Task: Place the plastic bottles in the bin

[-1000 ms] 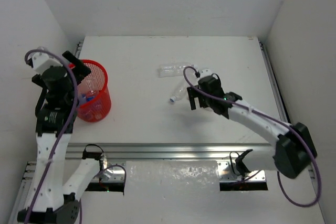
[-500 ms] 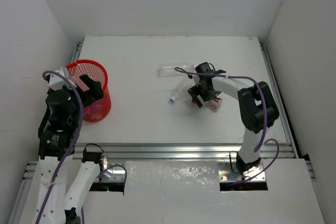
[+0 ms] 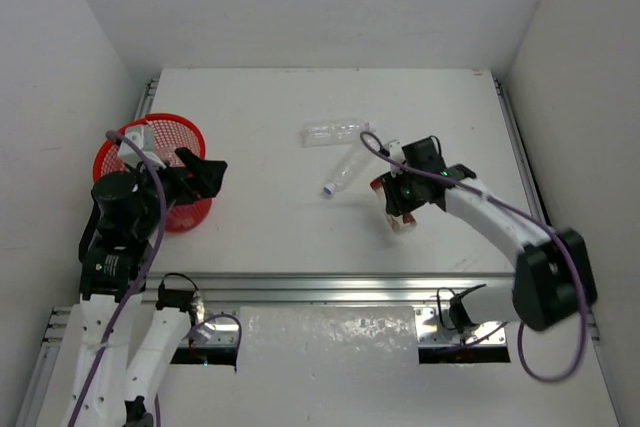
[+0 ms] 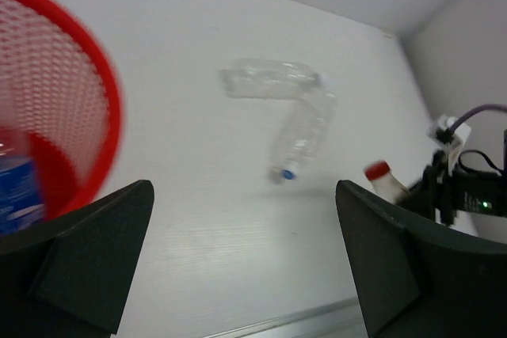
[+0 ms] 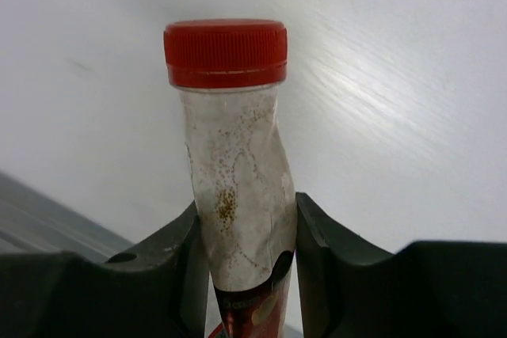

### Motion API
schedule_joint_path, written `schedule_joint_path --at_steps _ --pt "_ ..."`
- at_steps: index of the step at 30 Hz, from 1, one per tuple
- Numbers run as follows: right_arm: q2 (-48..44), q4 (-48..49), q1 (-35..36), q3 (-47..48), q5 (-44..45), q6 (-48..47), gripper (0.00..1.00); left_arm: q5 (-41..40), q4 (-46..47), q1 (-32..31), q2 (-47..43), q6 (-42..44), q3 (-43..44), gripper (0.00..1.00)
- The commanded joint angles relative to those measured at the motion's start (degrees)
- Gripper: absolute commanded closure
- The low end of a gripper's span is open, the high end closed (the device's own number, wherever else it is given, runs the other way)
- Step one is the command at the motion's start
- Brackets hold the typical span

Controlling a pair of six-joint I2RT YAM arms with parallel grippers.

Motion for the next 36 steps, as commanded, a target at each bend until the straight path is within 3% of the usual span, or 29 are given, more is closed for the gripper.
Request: schedule_joint_path --at_steps 1,2,4,5,7,9,14,20,25,28,29,30,31,32,34,35,36 --pt "-18.55 16.09 1.58 -6.75 -20.52 9.7 0.81 22.96 12.86 -0.76 0.04 -6.74 -6.8 0.04" --pt "-21.63 24.92 2.19 -11.3 -25.18 15.11 0.81 28.48 19.25 -1.46 -0.49 -10.32 -8.39 0.03" --pt "-27.78 40.81 3.77 -15.63 -36.1 22.69 0.81 32.13 26.31 -3.04 -1.28 -14.03 -12.78 0.02" --pt "-28.77 45.09 4.82 -18.61 -37.95 29.25 0.81 32.58 29.04 -4.18 -1.63 -15.7 -13.67 0.01" --pt "-29.48 52.21 9.82 -19.34 -37.72 32.73 0.82 32.23 37.47 -9.36 -2.07 -18.96 -15.52 0.0" --pt "-28.17 52.52 16.56 -17.77 -35.52 32.48 0.82 30.3 41.61 -14.55 -0.85 -19.94 -15.61 0.0" --pt "-22.37 56.64 24.42 -13.02 -32.97 33.1 0.82 21.34 44.37 -24.91 2.93 -16.69 -16.05 0.0" --pt "-19.99 57.0 26.36 -10.38 -28.92 33.27 0.82 20.97 46.73 -28.8 4.52 -16.25 -17.54 0.01" --pt "-17.54 57.35 28.12 -6.96 -30.41 33.01 0.8 23.26 46.91 -29.24 6.8 -16.07 -17.46 0.12" --pt "-16.56 57.87 29.35 -6.25 -30.06 32.31 0.8 23.88 47.18 -29.68 8.29 -16.33 -17.02 0.26" --pt "-16.47 58.31 29.26 -6.33 -29.89 32.39 0.79 23.88 47.0 -29.68 8.82 -16.6 -16.84 0.53" --pt "-16.47 58.66 29.35 -6.51 -29.71 32.31 0.78 23.88 46.74 -29.77 9.09 -16.6 -16.15 0.68" --pt "-16.73 59.19 29.35 -6.86 -29.01 32.13 0.76 23.79 46.3 -29.77 9.26 -16.69 -15.7 0.92" --pt "-16.82 59.11 29.35 -7.12 -28.22 32.04 0.73 22.92 44.73 -29.77 9.35 -16.51 -15.18 1.0" --pt "-18.13 58.32 29.35 -8.43 -24.98 32.13 0.46 20.55 42.27 -29.77 8.92 -15.55 -13.07 1.0" --pt "-18.84 57.53 29.26 -9.05 -23.22 31.87 0.2 14.97 38.08 -29.77 7.69 -15.2 -12.37 1.0" --pt "-19.8 56.22 29.26 -9.76 -21.12 31.34 0.01 9.78 34.47 -29.77 7.07 -14.76 -9.92 1.0"
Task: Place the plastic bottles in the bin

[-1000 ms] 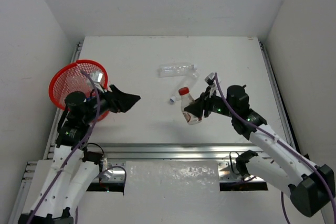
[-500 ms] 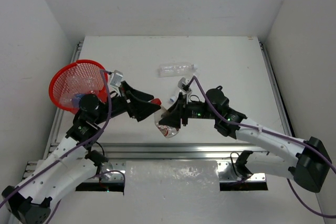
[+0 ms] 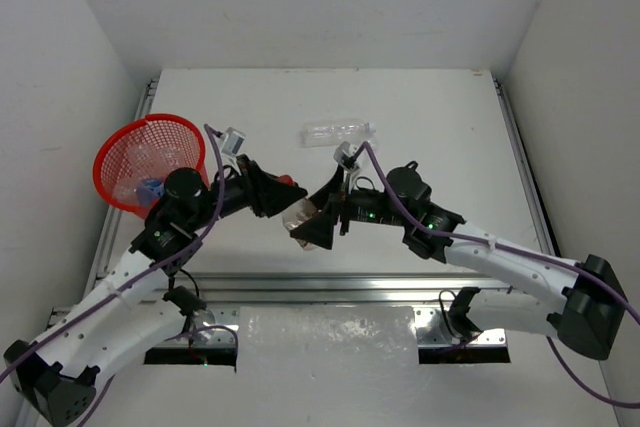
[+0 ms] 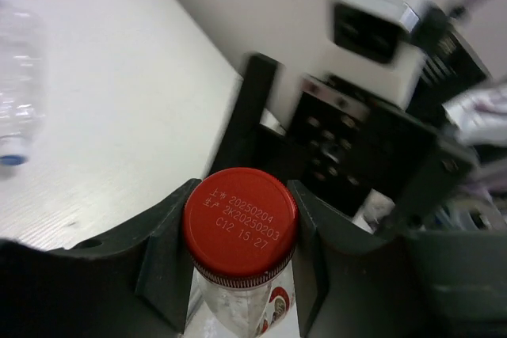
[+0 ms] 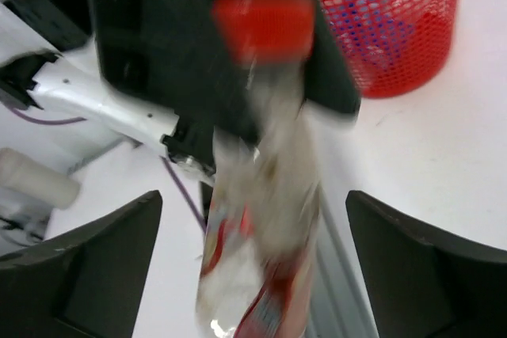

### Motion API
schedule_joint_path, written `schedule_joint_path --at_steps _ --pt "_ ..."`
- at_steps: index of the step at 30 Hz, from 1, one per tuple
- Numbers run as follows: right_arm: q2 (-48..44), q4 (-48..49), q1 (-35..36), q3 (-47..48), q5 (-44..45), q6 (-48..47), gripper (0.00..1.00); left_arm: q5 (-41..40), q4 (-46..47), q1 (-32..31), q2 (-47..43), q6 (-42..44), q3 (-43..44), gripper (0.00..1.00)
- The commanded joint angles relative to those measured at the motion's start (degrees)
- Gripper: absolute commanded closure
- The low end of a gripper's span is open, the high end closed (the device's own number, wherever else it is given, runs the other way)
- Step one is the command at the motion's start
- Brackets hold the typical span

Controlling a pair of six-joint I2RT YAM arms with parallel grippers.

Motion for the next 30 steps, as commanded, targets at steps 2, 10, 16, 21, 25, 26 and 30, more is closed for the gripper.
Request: schedule_joint_path --at_steps 2,10,16,21,25,26,30 --pt "-6.91 -2.99 0.52 -3.08 13.81 -3.68 0.01 -33.63 -24.69 -0.06 -0.2 2.41 10.58 1.0" --pt "-19.15 -19.71 -0.71 -12.93 39.98 -3.77 0.01 -91.1 -53.07 3.45 7.09 1.62 34.94 1.0" --pt "-23.37 -24.81 -0.97 -13.02 40.69 -5.88 0.01 -89.22 -42.4 24.87 13.6 16.28 36.02 1.0" --pt "-25.04 -24.64 -0.97 -13.9 38.58 -6.5 0.01 -86.28 -41.95 28.41 22.9 13.92 39.86 1.0" --pt "-24.34 -24.11 -0.97 -14.07 37.08 -7.03 0.01 -78.91 -42.13 28.41 25.31 14.1 41.64 0.65" --pt "-23.64 -24.02 -0.97 -13.81 37.61 -7.2 0.01 -77.15 -40.99 28.41 24.7 14.97 40.85 0.4" --pt "-15.4 -25.51 -1.24 -10.04 44.01 -4.4 0.01 -68.46 -40.89 28.41 21.8 15.06 39.17 0.12"
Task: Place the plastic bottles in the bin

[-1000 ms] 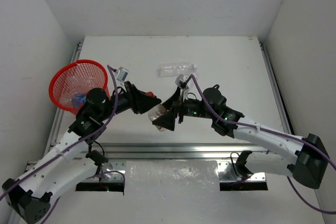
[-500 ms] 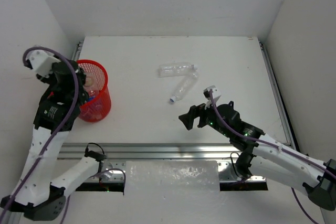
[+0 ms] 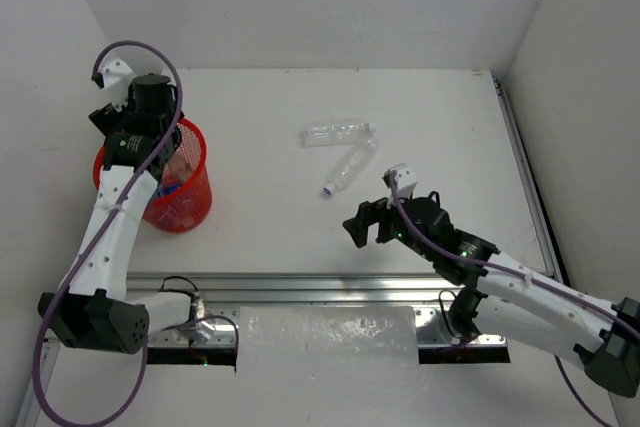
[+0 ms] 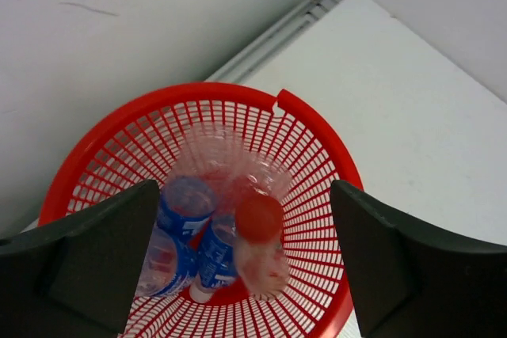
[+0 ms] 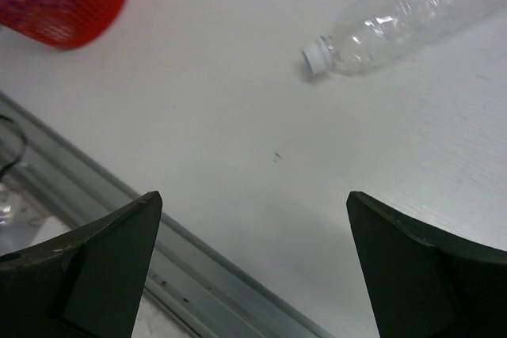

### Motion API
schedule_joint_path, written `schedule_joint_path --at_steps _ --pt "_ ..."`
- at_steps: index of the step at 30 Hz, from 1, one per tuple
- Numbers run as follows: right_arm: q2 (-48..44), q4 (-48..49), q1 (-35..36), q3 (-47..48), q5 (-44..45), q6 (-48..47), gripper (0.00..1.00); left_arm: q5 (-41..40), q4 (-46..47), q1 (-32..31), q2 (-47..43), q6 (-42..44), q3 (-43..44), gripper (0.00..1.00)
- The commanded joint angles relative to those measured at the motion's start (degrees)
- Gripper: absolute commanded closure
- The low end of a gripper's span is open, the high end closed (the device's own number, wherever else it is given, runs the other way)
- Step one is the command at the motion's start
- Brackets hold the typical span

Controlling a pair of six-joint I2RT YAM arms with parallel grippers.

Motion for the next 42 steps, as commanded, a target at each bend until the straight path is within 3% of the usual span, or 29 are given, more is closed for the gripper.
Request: schedule_joint_path --at_steps 1,7,11,14,19,23,25,26,28,30,33,34,36,37,38,39,40,42 --pt "9.47 -1.77 -0.56 6.61 7.92 2.51 0.01 8.11 1.9 0.28 -5.22 1.05 1.21 0.08" --pt "28.66 -8.9 -7.23 21.12 8.93 15.87 0.01 15.84 -2.15 0.2 -14.44 1.67 -0.63 0.05" --pt "44.89 -16.26 -9.7 33.6 18.9 28.41 0.01 24.35 -1.01 0.19 -25.32 2.63 -7.29 0.05" --pt "55.44 -22.6 -10.05 42.92 24.47 34.05 0.01 26.48 -1.18 0.19 -29.82 3.42 -10.03 0.04" --pt "69.36 -28.92 -11.46 58.02 24.48 34.94 0.01 29.12 -0.13 0.2 -30.63 5.09 -13.47 0.02" --pt "75.0 -33.51 -12.69 59.38 26.77 39.87 0.05 31.14 0.75 0.19 -30.71 5.45 -14.95 0.02" --pt "74.31 -27.85 -13.74 53.71 25.55 39.7 0.16 33.86 1.71 0.2 -31.42 5.45 -15.92 0.02" --pt "73.43 -25.1 -14.27 51.4 25.02 38.66 0.38 36.13 2.42 0.2 -31.68 5.45 -16.62 0.02" --pt "68.19 -17.57 -14.27 43.35 25.44 35.24 0.59 40.7 3.47 0.2 -31.24 6.32 -17.16 0.01" --pt "62.2 -11.48 -13.48 36.21 26.5 33.03 0.74 50.27 4.53 0.2 -30.28 6.42 -17.68 0.01" --pt "43.88 5.27 -10.06 20.14 30.2 18.42 0.84 67.14 12.31 -0.07 -29.49 1.17 -19.61 0.01" --pt "40.41 6.46 -7.96 18.26 29.15 15.99 0.85 75.71 15.49 -0.33 -29.14 -0.34 -21.27 0.01" --pt "33.9 13.28 -6.02 12.83 24.6 6.02 0.85 83.41 25.21 -2.68 -28.08 -5.85 -23.48 0.0" --pt "27.61 16.81 -5.31 10.36 11.26 2.56 0.85 85.09 27.45 -4.88 -26.08 -7.02 -24.36 0.0" --pt "24.59 24.33 -5.31 5.63 0.86 -3.31 0.86 83.63 28.86 -12.12 -25.01 -7.38 -24.37 0.0" --pt "21.51 27.28 -5.22 3.67 -8.73 -5.02 0.87 80.92 29.66 -16.2 -24.13 -6.51 -24.11 0.0" --pt "16.08 29.57 -5.22 1.83 -24.92 -5.91 0.86 75.58 30.19 -20.16 -22.47 -5.98 -23.41 0.0" --pt "11.39 32.74 -4.78 -1.16 -34.54 -5.13 0.87 74.13 32.12 -27.62 -21.23 -5.36 -23.75 0.0"
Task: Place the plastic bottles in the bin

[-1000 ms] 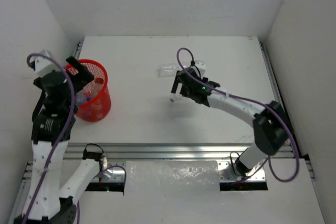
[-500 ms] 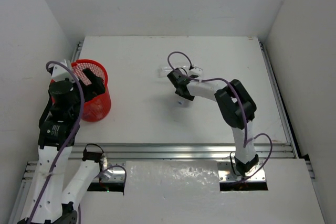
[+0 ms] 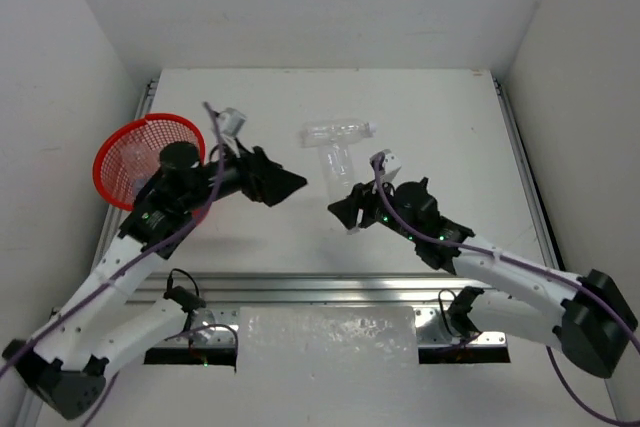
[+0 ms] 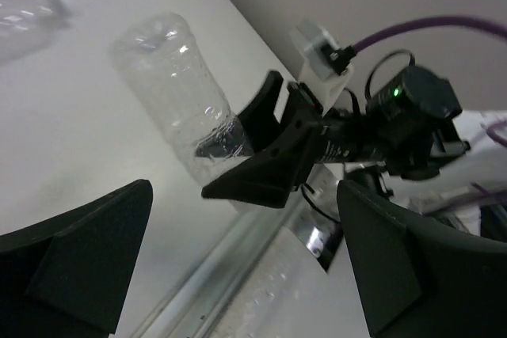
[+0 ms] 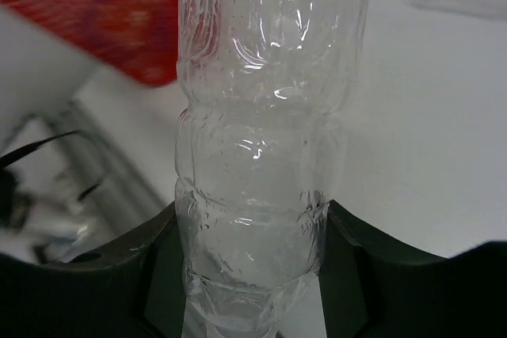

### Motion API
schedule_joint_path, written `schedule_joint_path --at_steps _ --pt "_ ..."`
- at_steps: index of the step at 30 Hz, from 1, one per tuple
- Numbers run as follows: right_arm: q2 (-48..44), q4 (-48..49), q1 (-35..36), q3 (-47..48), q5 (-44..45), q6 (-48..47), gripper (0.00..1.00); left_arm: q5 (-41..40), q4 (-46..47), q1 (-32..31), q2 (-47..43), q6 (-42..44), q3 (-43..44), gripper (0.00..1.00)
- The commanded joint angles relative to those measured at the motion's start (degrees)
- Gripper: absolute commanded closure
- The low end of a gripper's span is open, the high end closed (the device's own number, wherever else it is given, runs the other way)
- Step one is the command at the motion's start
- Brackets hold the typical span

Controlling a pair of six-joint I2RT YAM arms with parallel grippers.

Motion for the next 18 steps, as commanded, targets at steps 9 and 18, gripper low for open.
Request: schedule_joint_path --at_steps 9,18 --pt "-13.04 21.59 3.17 -4.38 -44.38 -3.04 0.88 2.22 19.88 -18.56 6.5 -2.31 -2.76 0.0" --pt "-14.25 22.32 3.43 -6.57 -34.95 -1.19 0.01 -11.26 13.84 -22.26 6.61 -1.61 1.45 1.0"
